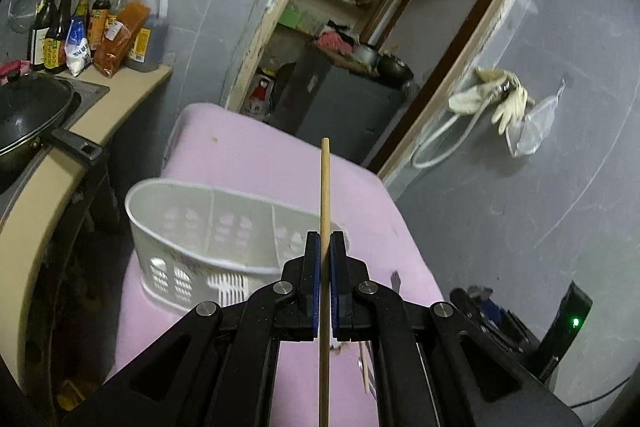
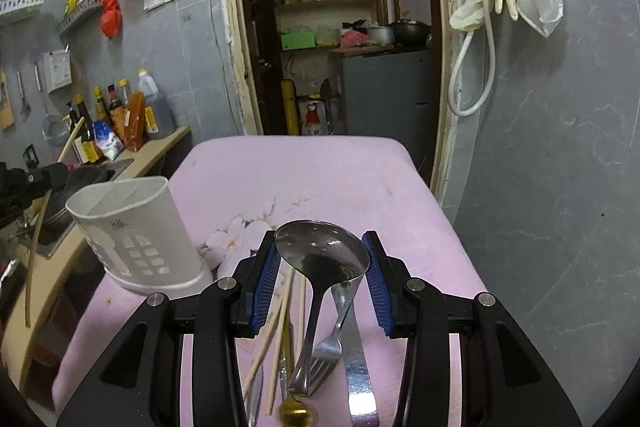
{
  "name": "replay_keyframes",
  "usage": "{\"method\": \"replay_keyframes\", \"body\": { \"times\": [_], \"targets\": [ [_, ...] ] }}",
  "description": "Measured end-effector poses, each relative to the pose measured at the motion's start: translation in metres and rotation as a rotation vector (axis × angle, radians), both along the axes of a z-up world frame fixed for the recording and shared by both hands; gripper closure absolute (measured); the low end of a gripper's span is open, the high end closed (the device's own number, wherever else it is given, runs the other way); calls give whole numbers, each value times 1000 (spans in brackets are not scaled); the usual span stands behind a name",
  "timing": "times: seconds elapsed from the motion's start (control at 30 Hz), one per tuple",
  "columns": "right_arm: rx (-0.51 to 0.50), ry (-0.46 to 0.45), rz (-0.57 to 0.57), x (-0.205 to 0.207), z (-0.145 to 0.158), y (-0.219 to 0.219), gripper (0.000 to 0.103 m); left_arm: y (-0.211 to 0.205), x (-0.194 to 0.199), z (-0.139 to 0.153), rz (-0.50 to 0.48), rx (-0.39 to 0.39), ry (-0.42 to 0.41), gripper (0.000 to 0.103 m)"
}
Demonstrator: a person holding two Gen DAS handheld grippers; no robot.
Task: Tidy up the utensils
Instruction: 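Lift and carry the chopstick and ladle over the white utensil holder with both tools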
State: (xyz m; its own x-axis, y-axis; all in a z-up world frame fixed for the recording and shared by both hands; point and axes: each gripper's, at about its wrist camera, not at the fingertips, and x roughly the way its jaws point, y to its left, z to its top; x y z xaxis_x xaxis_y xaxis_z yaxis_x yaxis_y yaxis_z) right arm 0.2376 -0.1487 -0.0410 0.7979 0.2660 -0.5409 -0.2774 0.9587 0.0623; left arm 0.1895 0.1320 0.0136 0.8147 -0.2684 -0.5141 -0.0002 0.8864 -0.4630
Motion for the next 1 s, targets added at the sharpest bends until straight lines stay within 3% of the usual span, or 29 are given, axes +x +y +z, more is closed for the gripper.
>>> {"method": "replay_keyframes", "body": {
  "times": [0.4, 0.63, 0.8, 1.0],
  "targets": [
    [100, -143, 89, 2, 69, 36, 64, 77, 29, 31, 180, -42, -144, 101],
    [190, -231, 185, 18, 106, 75, 64, 107, 51, 37, 297, -8, -218, 101],
    [193, -256, 242, 28, 109, 107, 64, 119, 65, 27, 363, 4, -234, 101],
    [163, -206, 260, 42, 86, 135, 64, 120, 74, 8, 399, 37, -217, 101]
  ]
}}
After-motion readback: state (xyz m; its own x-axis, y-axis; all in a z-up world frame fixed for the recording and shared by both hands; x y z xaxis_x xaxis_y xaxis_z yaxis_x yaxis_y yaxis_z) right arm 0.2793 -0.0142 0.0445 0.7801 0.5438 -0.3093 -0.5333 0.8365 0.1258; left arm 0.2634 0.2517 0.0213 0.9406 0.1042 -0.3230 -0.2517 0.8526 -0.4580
